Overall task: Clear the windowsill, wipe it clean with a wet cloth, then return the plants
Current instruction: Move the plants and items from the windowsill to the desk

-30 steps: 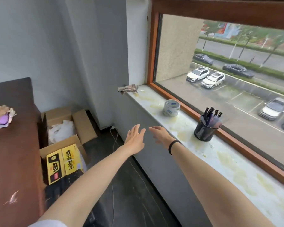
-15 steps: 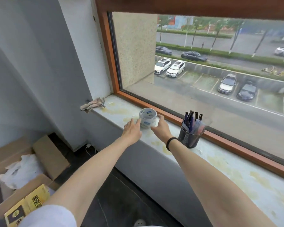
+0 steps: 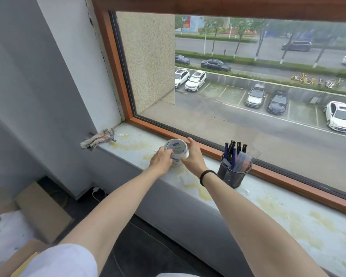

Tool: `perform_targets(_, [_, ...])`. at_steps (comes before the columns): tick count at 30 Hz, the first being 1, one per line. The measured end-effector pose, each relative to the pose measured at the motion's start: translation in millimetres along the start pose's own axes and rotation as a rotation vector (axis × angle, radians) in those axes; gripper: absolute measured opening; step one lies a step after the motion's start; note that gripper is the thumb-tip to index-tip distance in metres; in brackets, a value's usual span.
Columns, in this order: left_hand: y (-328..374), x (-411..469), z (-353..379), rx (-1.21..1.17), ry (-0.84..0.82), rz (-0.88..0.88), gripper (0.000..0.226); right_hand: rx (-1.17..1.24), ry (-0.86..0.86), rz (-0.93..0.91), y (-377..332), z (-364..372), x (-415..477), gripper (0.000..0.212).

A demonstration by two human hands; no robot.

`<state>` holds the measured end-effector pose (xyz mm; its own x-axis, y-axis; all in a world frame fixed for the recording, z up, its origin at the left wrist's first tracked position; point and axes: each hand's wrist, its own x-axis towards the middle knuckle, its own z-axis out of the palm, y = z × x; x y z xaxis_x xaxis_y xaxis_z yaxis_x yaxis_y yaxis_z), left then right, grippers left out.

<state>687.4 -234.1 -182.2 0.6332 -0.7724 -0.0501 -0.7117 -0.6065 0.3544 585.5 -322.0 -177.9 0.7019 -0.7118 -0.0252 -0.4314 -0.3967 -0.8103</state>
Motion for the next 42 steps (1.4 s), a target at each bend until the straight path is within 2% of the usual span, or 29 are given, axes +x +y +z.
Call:
perform_targets(4, [4.5,-5.3,-0.2,-0.074,0.058,0.002,0.022,0.052,0.007,-0.015,-2.2,-3.9,2.8,0.090])
perform_targets(8, [15.6,-15.5,-6.0,-0.089,0.127,0.009,0.017,0.038,0.039,-0.068,-4.3,-9.5,-7.3,0.088])
perform_targets(11, [23.5,-30.3,-8.9,-0.088,0.158,0.013,0.018,-0.152,0.093,-0.251,-4.5,-11.8,-24.9,0.074])
perform_targets(14, [28.2,-53.0,-10.3,-0.112,0.195,-0.027,0.019,-0.313,0.088,-0.332,-5.0,-14.6,-40.5,0.040])
perform_targets(16, [27.9,-73.8,-9.7,-0.113,0.223,-0.054,0.018,-0.348,0.042,-0.324,-5.5,-16.1,-53.3,0.030])
perform_targets(21, [8.9,-146.2,7.7,-0.205,0.275,-0.164,0.017,-0.369,-0.101,-0.440,-7.3,-2.3,-94.7,0.026])
perform_targets(32, [-53.3,-331.9,36.4,-0.177,0.395,-0.487,0.023,-0.303,-0.492,-0.640,-25.0,85.2,-228.5,0.032])
perform_targets(42, [-97.1,-469.3,32.9,-0.149,0.364,-0.775,0.027,-0.365,-0.709,-0.814,-64.1,170.0,-332.6,0.027])
